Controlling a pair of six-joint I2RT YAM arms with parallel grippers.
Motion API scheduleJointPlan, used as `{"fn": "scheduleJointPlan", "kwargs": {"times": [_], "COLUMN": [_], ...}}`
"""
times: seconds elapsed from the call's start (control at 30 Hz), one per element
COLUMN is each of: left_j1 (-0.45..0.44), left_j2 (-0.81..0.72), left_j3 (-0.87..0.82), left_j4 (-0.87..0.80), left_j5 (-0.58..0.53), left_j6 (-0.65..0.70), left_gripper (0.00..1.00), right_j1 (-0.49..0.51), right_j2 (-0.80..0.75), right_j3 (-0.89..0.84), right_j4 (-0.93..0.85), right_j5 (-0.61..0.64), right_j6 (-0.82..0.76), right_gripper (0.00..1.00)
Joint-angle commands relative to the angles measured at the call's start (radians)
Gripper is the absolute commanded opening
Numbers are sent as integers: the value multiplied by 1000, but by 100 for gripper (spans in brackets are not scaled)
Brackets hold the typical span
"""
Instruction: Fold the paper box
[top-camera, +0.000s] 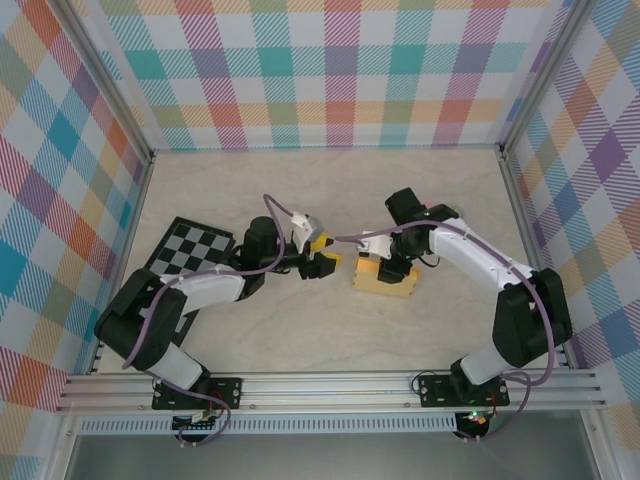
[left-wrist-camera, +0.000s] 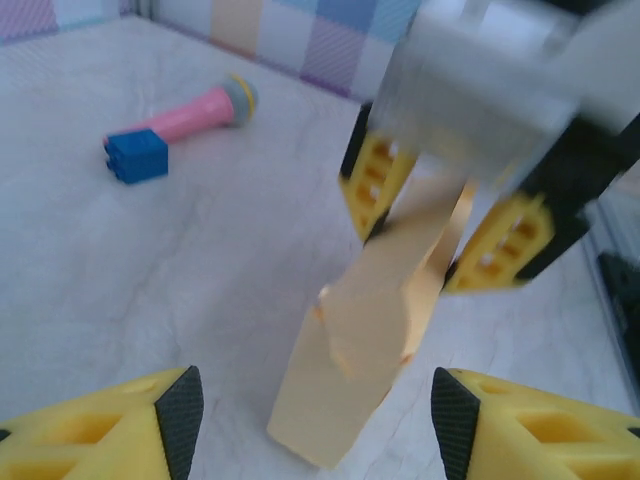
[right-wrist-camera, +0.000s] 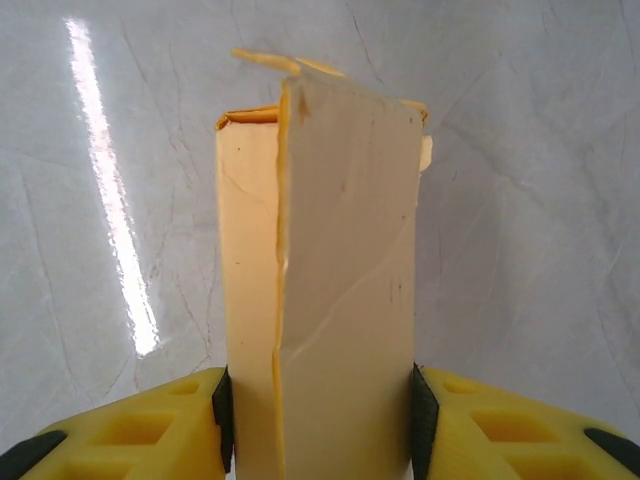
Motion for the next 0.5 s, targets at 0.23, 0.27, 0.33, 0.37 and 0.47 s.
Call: {"fn": "scheduleJointPlan", "kwargs": {"times": [0.23, 0.27, 0.33, 0.37, 0.47], "left_j1": [-3, -6, -20, -27, -46], "left_j2": [9, 19, 41, 48, 76], "left_j3": [-37, -27, -10, -3, 21], "left_j4": [21, 15, 18, 20, 22], "left_j5": [-123, -116, -98, -99, -110], "left_j6": [-125, -127, -131, -133, -141], "left_gripper": [63, 63, 63, 63, 63], "right_j1": [7, 7, 4, -1, -22], "right_j2": [39, 36, 29, 21, -17], "right_j3": [69, 69, 73, 74, 70], "right_j4": [-49, -57, -67, -64, -38], "right_j5": [-28, -37, -60, -76, -125], "right_j6": [124, 121, 127, 135, 161], "right_gripper": [61, 63, 65, 66, 67]}}
